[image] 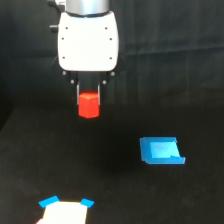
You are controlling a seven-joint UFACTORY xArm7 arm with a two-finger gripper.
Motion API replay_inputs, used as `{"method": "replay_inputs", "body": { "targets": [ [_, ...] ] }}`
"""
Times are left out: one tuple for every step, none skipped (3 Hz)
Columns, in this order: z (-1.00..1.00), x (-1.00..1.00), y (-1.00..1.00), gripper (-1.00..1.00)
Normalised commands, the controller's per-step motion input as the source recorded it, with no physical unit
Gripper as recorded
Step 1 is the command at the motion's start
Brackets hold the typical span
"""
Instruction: Pick up the red object from the table
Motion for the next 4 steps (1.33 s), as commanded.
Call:
{"method": "replay_inputs", "body": {
  "targets": [
    [0.14,-0.31,-0.81,-1.00],
    [-0.08,-0.53,-0.65,-1.00],
    [0.09,-0.52,-1.00,-1.00],
    [0.17,0.26,0.07,-0.90]
  ]
}}
